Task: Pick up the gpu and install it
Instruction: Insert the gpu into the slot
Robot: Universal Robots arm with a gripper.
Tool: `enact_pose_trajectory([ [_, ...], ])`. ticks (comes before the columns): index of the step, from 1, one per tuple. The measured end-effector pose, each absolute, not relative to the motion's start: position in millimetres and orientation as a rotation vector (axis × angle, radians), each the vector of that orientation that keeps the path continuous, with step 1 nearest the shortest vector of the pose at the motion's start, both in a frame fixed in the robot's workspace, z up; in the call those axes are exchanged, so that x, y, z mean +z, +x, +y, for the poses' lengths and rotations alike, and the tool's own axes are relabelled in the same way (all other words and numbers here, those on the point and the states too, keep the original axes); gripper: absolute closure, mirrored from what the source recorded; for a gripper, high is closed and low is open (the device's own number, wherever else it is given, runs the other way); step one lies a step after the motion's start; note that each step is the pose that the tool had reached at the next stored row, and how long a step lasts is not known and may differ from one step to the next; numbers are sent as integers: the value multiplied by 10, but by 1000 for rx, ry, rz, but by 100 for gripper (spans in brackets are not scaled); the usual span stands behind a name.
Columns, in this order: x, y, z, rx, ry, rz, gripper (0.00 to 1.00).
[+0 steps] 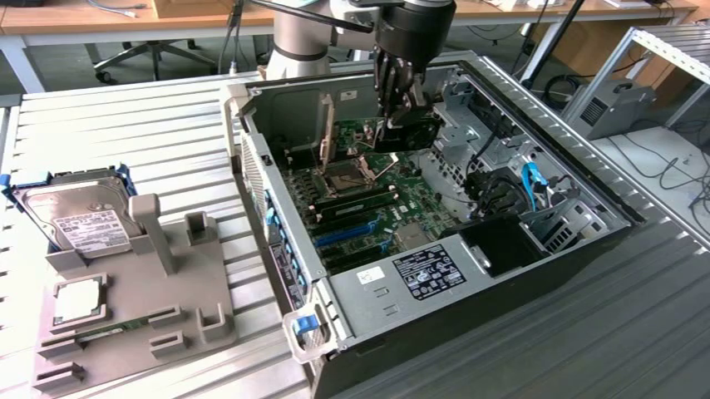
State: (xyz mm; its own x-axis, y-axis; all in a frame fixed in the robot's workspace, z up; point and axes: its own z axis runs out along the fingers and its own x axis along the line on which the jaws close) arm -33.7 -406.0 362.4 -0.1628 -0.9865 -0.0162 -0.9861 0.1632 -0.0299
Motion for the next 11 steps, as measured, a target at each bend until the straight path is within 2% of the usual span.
enact_pose_trajectory([
  [11,3624,-337,-4060,-19,-2040,2347,74],
])
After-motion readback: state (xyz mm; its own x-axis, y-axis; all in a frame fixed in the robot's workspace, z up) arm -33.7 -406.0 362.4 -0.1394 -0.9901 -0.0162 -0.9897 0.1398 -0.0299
